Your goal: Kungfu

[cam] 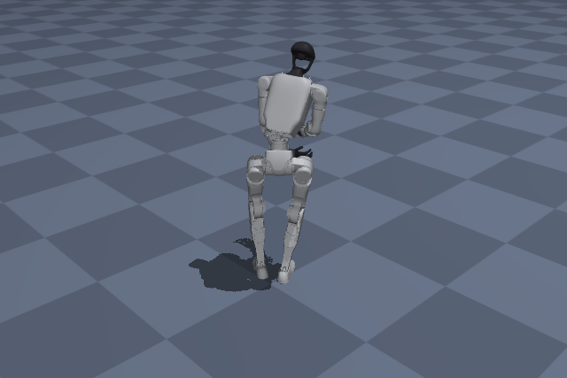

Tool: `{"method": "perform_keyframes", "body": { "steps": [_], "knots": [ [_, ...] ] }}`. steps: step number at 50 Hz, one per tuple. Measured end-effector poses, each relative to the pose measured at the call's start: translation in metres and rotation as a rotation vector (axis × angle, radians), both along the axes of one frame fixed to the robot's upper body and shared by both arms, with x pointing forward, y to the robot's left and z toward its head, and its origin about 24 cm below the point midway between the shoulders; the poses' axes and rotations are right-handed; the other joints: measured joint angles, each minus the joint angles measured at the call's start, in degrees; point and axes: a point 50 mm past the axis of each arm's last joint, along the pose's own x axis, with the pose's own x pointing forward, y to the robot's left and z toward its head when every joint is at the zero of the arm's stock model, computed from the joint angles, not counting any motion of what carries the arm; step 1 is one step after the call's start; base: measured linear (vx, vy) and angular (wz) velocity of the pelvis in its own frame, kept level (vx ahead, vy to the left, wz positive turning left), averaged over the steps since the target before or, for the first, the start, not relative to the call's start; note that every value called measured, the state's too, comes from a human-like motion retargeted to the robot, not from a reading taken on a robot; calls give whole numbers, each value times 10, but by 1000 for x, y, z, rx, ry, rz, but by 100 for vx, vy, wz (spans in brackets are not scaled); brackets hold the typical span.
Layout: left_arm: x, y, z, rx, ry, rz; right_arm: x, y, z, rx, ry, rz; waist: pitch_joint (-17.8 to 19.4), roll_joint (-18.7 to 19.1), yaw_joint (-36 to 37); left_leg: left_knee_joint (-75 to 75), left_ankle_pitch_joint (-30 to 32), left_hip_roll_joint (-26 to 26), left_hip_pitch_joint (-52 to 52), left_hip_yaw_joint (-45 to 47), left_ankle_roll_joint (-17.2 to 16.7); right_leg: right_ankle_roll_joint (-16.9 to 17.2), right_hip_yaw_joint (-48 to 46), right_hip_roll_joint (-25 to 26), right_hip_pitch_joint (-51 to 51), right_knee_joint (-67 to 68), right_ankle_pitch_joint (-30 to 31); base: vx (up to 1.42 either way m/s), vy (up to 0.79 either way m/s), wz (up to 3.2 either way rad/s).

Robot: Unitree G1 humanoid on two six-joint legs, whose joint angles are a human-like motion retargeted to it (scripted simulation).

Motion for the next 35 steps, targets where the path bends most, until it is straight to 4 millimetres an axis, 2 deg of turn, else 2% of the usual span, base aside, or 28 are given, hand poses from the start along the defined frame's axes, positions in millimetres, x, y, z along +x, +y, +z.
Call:
{"method": "perform_keyframes", "body": {
  "steps": [3,5,7,10,14,15,18,20,22,24,25,27,30,31,32,33,35],
  "knots": [
    [13,8,5,29,-12,33,12,-21,64,80,-256,-92,-8,-4,-13,-53,50,-9,57,4,-18,0,7,-1,62,-52,17,11,-13,83],
    [22,20,7,76,-31,43,15,-45,111,130,-449,-192,-15,-10,-23,-90,80,-19,99,8,-26,0,8,-6,105,-85,27,19,-15,90],
    [31,38,8,156,-60,56,12,-78,154,169,-640,-347,-24,-17,-33,-122,108,-32,139,3,-32,0,1,-12,147,-117,36,17,-23,102],
    [42,72,8,345,-123,87,-9,-138,210,213,-922,-662,-37,-32,-43,-155,154,-51,189,-8,-40,0,-19,-21,210,-167,50,21,-28,99],
    [49,128,5,666,-200,196,-60,-213,253,254,-1208,-1133,-57,-65,-36,-142,228,-65,220,23,-56,0,-39,-45,272,-209,60,17,-23,51],
    [49,143,5,755,-215,233,-77,-230,259,276,-1266,-1249,-61,-76,-31,-123,245,-68,221,39,-62,0,-38,-50,284,-216,61,11,-23,29],
    [41,190,2,977,-226,373,-128,-268,268,389,-1380,-1572,-84,-110,-36,76,214,-21,194,133,-12,0,-30,-65,299,-227,59,7,-29,44],
    [30,224,-1,1093,-191,471,-160,-283,267,479,-1452,-1754,-100,-117,-40,253,195,16,157,141,3,0,-28,-60,304,-234,60,9,-30,19],
    [14,255,-5,1178,-125,568,-188,-289,265,536,-1538,-1902,-114,-119,-42,417,180,46,120,138,16,0,-37,-56,309,-243,64,10,-28,-16],
    [-2,282,-8,1240,-48,666,-211,-289,263,567,-1632,-2032,-122,-111,-37,562,163,97,77,131,26,0,-52,-43,312,-256,74,4,-28,-45],
    [-10,294,-9,1263,-7,716,-221,-287,261,574,-1682,-2087,-123,-104,-34,625,156,131,52,124,32,0,-61,-34,313,-263,79,4,-26,-81],
    [-25,319,-8,1294,67,827,-236,-282,259,568,-1776,-2171,-115,-86,-10,691,129,235,-7,101,67,0,-51,-1,321,-273,85,1,-20,-140],
    [-46,351,-2,1321,159,1016,-250,-276,255,569,-1866,-2247,-71,-77,35,616,131,396,-81,78,120,0,5,37,353,-263,90,-7,10,-194],
    [-50,359,1,1327,184,1079,-253,-274,254,585,-1890,-2257,-57,-87,41,524,170,411,-95,88,121,0,27,28,359,-252,91,-27,19,-154],
    [-54,367,4,1334,207,1142,-256,-272,253,603,-1916,-2267,-45,-100,44,421,208,415,-104,99,115,0,45,14,362,-241,91,-39,9,-95],
    [-56,374,7,1345,227,1202,-259,-270,252,626,-1941,-2277,-39,-119,40,296,242,394,-105,113,94,0,58,-8,359,-232,90,-36,1,-44],
    [-58,385,11,1378,258,1294,-262,-265,251,650,-1988,-2293,-41,-159,25,23,292,288,-105,68,38,0,69,-58,354,-219,85,-26,-10,17]
  ]
}}
